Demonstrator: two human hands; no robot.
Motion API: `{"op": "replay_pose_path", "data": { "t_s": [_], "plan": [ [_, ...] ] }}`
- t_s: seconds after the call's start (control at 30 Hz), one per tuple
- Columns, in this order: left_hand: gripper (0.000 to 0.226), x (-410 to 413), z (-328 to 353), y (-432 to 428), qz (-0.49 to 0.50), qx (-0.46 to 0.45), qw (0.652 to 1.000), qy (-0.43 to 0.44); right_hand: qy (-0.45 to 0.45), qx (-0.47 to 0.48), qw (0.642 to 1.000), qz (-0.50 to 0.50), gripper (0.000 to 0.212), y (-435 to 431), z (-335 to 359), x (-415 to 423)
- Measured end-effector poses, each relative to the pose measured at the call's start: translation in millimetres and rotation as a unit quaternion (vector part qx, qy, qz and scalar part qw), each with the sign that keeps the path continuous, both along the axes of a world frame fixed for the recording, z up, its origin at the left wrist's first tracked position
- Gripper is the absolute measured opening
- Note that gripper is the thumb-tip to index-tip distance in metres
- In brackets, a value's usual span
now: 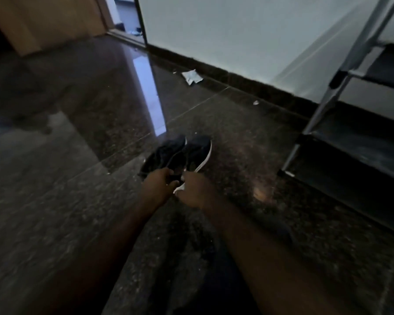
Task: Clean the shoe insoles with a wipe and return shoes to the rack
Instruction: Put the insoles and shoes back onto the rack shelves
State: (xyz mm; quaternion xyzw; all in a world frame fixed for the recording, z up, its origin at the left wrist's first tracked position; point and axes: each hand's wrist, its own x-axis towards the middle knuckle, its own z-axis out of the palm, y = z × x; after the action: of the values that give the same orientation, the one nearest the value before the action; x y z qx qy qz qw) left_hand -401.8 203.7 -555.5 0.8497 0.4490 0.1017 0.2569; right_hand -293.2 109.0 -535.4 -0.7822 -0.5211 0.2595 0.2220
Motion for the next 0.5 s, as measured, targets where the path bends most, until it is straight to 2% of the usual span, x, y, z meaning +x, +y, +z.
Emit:
{"op": "replay_pose_path", "data": {
  "t_s": [0.13, 0.27, 0.37, 0.5],
  "plan": [
    [0.051, -10, -16, 38, -0.03, 0.127, 0.986, 0.104, -0.003, 0.031, 0.999, 0.013, 0.047, 22, -48, -11],
    [0.07, -7, -37, 72, -0.018, 0.073, 0.98, 0.183, -0.04, 0.015, 0.999, 0.035, 0.074, 42, -70, -3],
    [0.063, -4, -55, 93, -0.04, 0.036, 0.967, 0.247, -0.07, -0.007, 0.996, 0.059, 0.083, 57, -83, 1],
    [0.036, 3, -63, 105, -0.052, 0.039, 0.973, 0.219, -0.055, -0.011, 0.995, 0.079, 0.087, 64, -91, 9]
  ]
}}
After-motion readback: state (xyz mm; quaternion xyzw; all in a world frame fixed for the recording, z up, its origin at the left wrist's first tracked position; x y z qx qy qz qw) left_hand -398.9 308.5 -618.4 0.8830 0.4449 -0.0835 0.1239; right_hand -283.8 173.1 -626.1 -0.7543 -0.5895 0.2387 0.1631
